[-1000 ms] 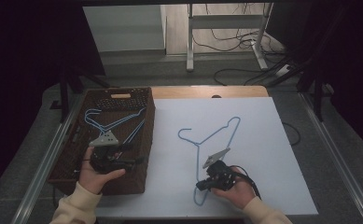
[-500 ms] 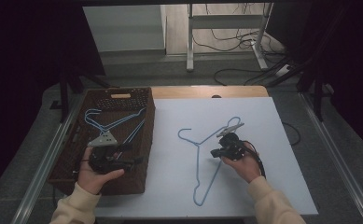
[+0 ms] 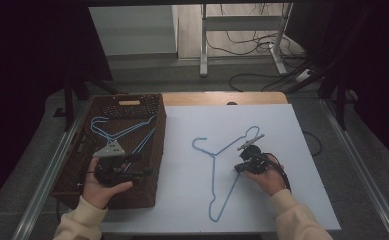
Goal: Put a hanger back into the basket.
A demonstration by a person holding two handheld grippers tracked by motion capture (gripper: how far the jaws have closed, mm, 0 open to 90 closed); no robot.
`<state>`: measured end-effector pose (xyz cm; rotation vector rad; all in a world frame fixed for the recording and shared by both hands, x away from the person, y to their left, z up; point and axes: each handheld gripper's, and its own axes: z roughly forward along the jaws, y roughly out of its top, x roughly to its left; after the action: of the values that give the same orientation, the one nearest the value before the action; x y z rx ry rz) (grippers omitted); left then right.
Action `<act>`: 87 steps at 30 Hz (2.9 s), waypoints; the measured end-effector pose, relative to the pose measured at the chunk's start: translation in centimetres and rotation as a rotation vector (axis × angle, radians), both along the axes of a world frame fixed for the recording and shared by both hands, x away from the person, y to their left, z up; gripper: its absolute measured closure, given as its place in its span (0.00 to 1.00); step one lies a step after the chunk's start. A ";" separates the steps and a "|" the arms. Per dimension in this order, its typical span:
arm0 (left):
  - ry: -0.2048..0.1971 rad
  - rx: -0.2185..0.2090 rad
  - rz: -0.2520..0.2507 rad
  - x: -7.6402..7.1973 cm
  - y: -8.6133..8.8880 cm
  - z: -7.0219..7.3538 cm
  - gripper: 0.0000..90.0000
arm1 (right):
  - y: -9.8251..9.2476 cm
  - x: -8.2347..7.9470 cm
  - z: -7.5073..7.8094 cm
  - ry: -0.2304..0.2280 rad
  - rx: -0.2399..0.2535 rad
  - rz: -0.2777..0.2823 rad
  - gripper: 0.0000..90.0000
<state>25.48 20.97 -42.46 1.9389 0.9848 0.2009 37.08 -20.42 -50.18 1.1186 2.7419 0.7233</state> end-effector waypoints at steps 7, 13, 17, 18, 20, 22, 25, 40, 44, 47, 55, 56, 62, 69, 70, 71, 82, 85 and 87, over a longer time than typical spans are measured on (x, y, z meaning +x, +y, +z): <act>-0.001 0.001 -0.003 0.0 0.0 0.0 0.31 | -1.0 -2.0 0.0 0.017 -0.034 0.001 1.00; -0.005 0.001 -0.009 0.1 -0.2 0.1 0.31 | -0.8 -2.1 0.6 -0.008 0.005 0.010 1.00; -0.003 0.002 -0.009 0.2 -0.2 0.1 0.31 | 0.7 -0.8 0.9 -0.032 0.024 0.040 1.00; -0.003 0.001 -0.009 0.2 -0.2 0.1 0.31 | 1.1 -0.4 1.1 -0.038 0.030 0.043 1.00; -0.004 0.001 -0.010 0.2 -0.2 0.1 0.31 | 1.9 0.4 1.3 -0.051 0.035 0.048 0.95; -0.005 0.000 -0.009 0.2 -0.2 0.1 0.31 | 2.7 1.4 1.5 -0.061 0.048 0.049 0.90; -0.005 0.000 -0.010 0.2 -0.2 0.1 0.31 | 4.2 2.9 1.4 -0.076 0.054 0.058 0.82; -0.008 0.001 -0.020 0.0 -0.3 0.1 0.31 | 10.1 6.3 -0.1 -0.051 -0.062 0.147 0.80; -0.006 0.001 -0.020 0.0 -0.3 0.1 0.31 | 10.5 6.4 -0.3 -0.049 -0.101 0.167 0.85; -0.006 0.004 -0.021 0.0 -0.4 0.1 0.31 | 10.7 6.3 -0.3 -0.045 -0.115 0.185 0.93; -0.005 0.008 -0.024 -0.1 -0.6 0.0 0.31 | 10.9 6.0 -0.2 -0.068 -0.133 0.178 0.96; -0.006 0.009 -0.025 -0.1 -0.6 0.0 0.31 | 10.9 5.9 -0.2 -0.078 -0.137 0.173 0.96; -0.011 0.009 -0.030 -0.2 -1.0 0.2 0.31 | 10.2 5.4 1.1 -0.121 -0.104 0.145 0.96; -0.026 0.022 -0.066 -0.4 -2.6 0.7 0.31 | 8.6 4.6 3.0 -0.182 -0.042 0.100 0.96; -0.029 0.025 -0.073 -0.3 -3.0 0.8 0.31 | 8.3 4.4 3.2 -0.187 -0.035 0.093 0.96; -0.029 0.027 -0.078 -0.3 -3.3 0.9 0.31 | 8.1 4.3 3.5 -0.191 -0.030 0.086 0.96; 0.034 0.059 -0.119 0.3 -9.4 0.9 0.31 | 6.6 3.2 4.7 -0.226 0.034 0.048 0.96; 0.075 0.075 -0.138 0.7 -11.5 0.4 0.30 | 6.2 2.9 5.0 -0.230 0.052 0.040 0.96; 0.106 0.088 -0.156 1.2 -12.9 -0.4 0.30 | 6.0 2.8 5.2 -0.240 0.066 0.033 1.00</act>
<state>26.71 8.07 -42.82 2.1152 0.9008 0.0536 39.84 -14.47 -44.97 0.9314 2.5576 0.8954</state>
